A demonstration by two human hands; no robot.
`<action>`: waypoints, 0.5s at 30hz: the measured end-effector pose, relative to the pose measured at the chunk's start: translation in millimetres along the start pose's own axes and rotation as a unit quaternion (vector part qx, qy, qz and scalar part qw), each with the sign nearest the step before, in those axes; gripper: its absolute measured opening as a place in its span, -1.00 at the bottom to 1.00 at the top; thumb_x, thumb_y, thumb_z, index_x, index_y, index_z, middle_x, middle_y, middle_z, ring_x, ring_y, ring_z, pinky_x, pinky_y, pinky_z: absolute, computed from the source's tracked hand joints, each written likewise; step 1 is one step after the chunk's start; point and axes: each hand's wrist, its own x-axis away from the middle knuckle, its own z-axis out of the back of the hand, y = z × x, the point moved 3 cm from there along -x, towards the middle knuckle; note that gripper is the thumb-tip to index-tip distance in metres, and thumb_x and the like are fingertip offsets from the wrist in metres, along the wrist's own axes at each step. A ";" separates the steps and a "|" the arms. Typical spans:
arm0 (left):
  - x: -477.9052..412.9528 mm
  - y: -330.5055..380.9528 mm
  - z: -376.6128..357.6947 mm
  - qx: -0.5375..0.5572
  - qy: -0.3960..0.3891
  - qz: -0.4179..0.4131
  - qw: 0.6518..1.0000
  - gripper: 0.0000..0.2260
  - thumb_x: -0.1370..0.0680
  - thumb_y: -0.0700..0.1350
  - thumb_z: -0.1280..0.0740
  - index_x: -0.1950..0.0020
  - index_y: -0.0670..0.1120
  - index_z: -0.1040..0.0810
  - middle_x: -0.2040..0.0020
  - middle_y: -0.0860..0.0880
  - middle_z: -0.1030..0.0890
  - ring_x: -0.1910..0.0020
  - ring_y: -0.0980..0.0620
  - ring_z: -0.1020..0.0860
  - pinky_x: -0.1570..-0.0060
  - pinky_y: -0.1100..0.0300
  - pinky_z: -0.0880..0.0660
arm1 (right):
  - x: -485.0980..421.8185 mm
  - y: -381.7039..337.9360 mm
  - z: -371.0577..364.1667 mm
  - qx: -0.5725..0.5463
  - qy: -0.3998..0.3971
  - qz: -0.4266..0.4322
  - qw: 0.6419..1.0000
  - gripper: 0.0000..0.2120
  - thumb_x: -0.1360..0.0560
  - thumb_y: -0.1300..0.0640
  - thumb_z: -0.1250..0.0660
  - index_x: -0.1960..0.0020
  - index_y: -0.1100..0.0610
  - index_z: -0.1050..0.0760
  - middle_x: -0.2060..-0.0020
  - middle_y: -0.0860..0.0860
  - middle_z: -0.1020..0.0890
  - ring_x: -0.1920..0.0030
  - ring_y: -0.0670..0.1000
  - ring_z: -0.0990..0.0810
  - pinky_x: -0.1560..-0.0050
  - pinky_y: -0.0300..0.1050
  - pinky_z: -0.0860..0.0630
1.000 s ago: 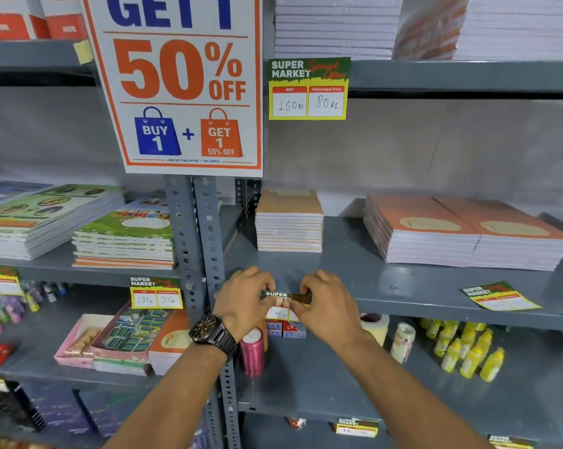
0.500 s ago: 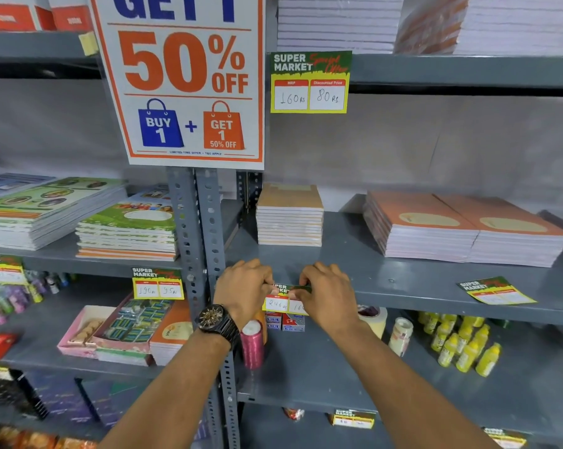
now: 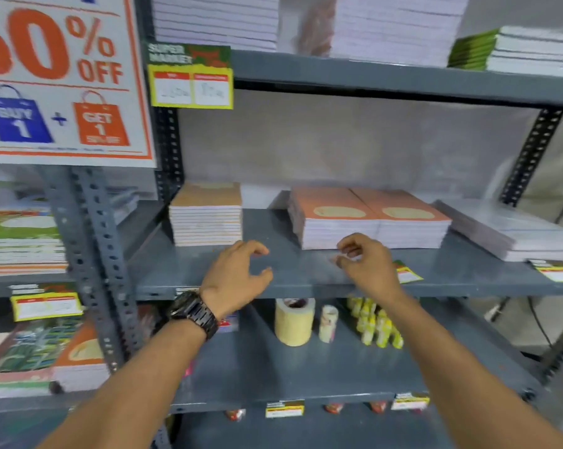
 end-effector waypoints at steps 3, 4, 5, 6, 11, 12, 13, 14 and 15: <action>-24.1 42.8 -53.7 0.003 -0.076 -0.002 0.997 -0.64 -0.44 0.12 -0.39 -0.18 0.03 -0.52 -0.18 0.01 -0.60 -0.16 0.00 -0.55 -0.17 0.08 -0.48 | -26.5 42.0 56.2 0.035 -0.031 -0.078 0.996 -0.76 -0.29 0.33 -0.49 0.11 0.08 -0.58 0.21 0.05 -0.65 0.15 0.09 -0.65 0.00 -0.04 -0.58; -32.2 56.6 -72.1 -0.009 -0.103 -0.004 0.995 -0.60 -0.44 0.16 -0.37 -0.20 0.01 -0.51 -0.21 -0.01 -0.59 -0.18 -0.02 -0.55 -0.18 0.05 -0.49 | -34.6 54.2 70.6 0.055 -0.050 -0.087 0.993 -0.75 -0.30 0.32 -0.48 0.10 0.07 -0.58 0.18 0.05 -0.66 0.12 0.09 -0.66 -0.02 -0.02 -0.58; -40.3 70.0 -90.1 -0.020 -0.127 -0.006 0.992 -0.57 -0.44 0.19 -0.36 -0.22 -0.01 -0.49 -0.23 -0.02 -0.58 -0.19 -0.04 -0.54 -0.19 0.03 -0.49 | -42.1 65.3 82.5 0.079 -0.075 -0.088 0.990 -0.74 -0.30 0.30 -0.48 0.06 0.06 -0.58 0.13 0.05 -0.67 0.07 0.08 -0.65 -0.06 0.00 -0.57; -48.4 81.8 -106.7 -0.032 -0.151 -0.005 0.988 -0.53 -0.44 0.22 -0.35 -0.24 -0.02 -0.48 -0.25 -0.04 -0.57 -0.21 -0.06 -0.53 -0.20 0.02 -0.49 | -48.8 74.6 90.0 0.109 -0.106 -0.082 0.985 -0.73 -0.32 0.26 -0.49 0.01 0.07 -0.59 0.05 0.05 -0.67 0.02 0.06 -0.64 -0.10 0.01 -0.56; -77.8 131.8 -174.4 -0.100 -0.250 0.027 0.963 -0.38 -0.45 0.22 -0.34 -0.39 -0.11 -0.38 -0.37 -0.11 -0.49 -0.28 -0.13 -0.49 -0.24 0.03 -0.45 | -64.4 109.6 95.7 0.245 -0.309 -0.067 0.916 -0.49 -0.37 0.01 -0.49 -0.28 0.07 -0.48 -0.20 0.06 -0.55 -0.13 0.08 -0.54 -0.15 -0.08 -0.47; -80.8 138.1 -182.3 -0.107 -0.249 0.028 0.962 -0.39 -0.45 0.20 -0.35 -0.39 -0.11 -0.38 -0.36 -0.11 -0.50 -0.26 -0.14 -0.50 -0.21 0.04 -0.47 | -66.8 111.2 93.5 0.254 -0.328 -0.055 0.908 -0.46 -0.36 -0.01 -0.49 -0.30 0.07 -0.47 -0.18 0.05 -0.55 -0.10 0.08 -0.54 -0.12 -0.08 -0.47; -83.5 143.0 -187.5 -0.112 -0.243 0.028 0.963 -0.41 -0.45 0.17 -0.37 -0.38 -0.10 -0.39 -0.34 -0.11 -0.51 -0.23 -0.14 -0.52 -0.18 0.05 -0.49 | -69.2 110.5 90.8 0.253 -0.337 -0.043 0.906 -0.45 -0.35 0.00 -0.50 -0.30 0.08 -0.48 -0.15 0.05 -0.55 -0.08 0.08 -0.54 -0.09 -0.09 -0.48; -85.2 148.0 -191.9 -0.110 -0.236 0.033 0.965 -0.44 -0.44 0.13 -0.39 -0.36 -0.08 -0.40 -0.31 -0.11 -0.54 -0.19 -0.15 -0.54 -0.14 0.04 -0.51 | -72.6 110.6 89.4 0.244 -0.339 -0.034 0.908 -0.46 -0.33 0.03 -0.51 -0.28 0.09 -0.49 -0.12 0.05 -0.56 -0.06 0.07 -0.56 -0.04 -0.10 -0.49; -86.8 151.8 -195.1 -0.103 -0.227 0.041 0.968 -0.47 -0.43 0.08 -0.41 -0.34 -0.08 -0.43 -0.28 -0.11 -0.56 -0.15 -0.14 -0.56 -0.10 0.05 -0.53 | -75.4 109.9 89.0 0.233 -0.337 -0.029 0.912 -0.49 -0.31 0.09 -0.52 -0.24 0.11 -0.52 -0.08 0.05 -0.58 -0.02 0.07 -0.57 0.01 -0.11 -0.50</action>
